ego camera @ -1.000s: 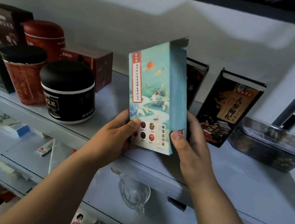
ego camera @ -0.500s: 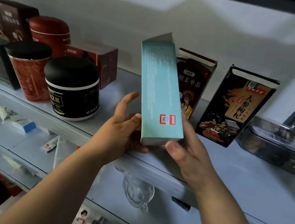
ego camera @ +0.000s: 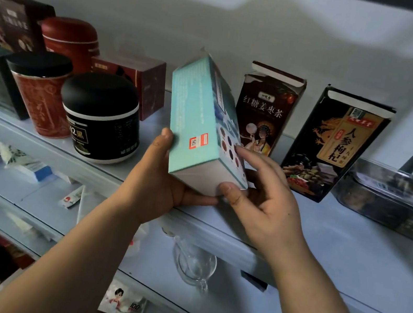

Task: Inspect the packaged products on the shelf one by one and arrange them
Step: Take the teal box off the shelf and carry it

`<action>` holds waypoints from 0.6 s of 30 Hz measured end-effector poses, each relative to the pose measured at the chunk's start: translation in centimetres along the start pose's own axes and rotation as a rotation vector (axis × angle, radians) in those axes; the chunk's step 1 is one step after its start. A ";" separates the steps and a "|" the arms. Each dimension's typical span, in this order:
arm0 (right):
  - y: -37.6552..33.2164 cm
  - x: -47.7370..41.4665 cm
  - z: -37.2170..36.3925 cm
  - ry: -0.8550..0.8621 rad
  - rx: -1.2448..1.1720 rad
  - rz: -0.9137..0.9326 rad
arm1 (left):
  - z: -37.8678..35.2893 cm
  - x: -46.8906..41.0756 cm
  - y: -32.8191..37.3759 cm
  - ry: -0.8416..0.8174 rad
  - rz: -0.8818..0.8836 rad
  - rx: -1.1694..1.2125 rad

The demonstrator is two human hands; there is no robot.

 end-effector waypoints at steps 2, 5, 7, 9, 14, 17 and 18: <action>-0.2 -0.1 0.2 0.028 -0.004 0.004 | 0.1 0.1 0.1 0.024 0.002 0.026; 0.3 -0.1 0.3 0.034 0.053 0.006 | 0.4 0.0 0.2 0.092 0.033 0.103; 0.7 -0.1 0.3 0.037 0.042 -0.018 | 0.8 -0.1 0.2 0.153 0.054 0.142; 0.8 -0.1 0.2 0.031 0.011 -0.040 | 1.2 -0.3 0.1 0.223 0.058 0.164; 0.3 -0.2 0.1 -0.015 0.116 -0.024 | 2.6 -0.5 0.1 0.333 0.041 0.176; 0.3 -0.2 -0.1 -0.029 0.058 -0.032 | 3.0 -0.8 0.1 0.330 0.016 0.164; 0.4 -0.1 -0.1 -0.027 0.012 -0.047 | 2.9 -0.7 0.2 0.329 0.009 0.165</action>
Point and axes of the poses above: each hand's wrist, its own x-axis away from the middle knuckle, its own z-axis out of the back of the hand, y = z × x, the point moved 7 cm from there along -x, towards the middle knuckle, and after that the axes turned 6 degrees about z, right-handed, at the moved point
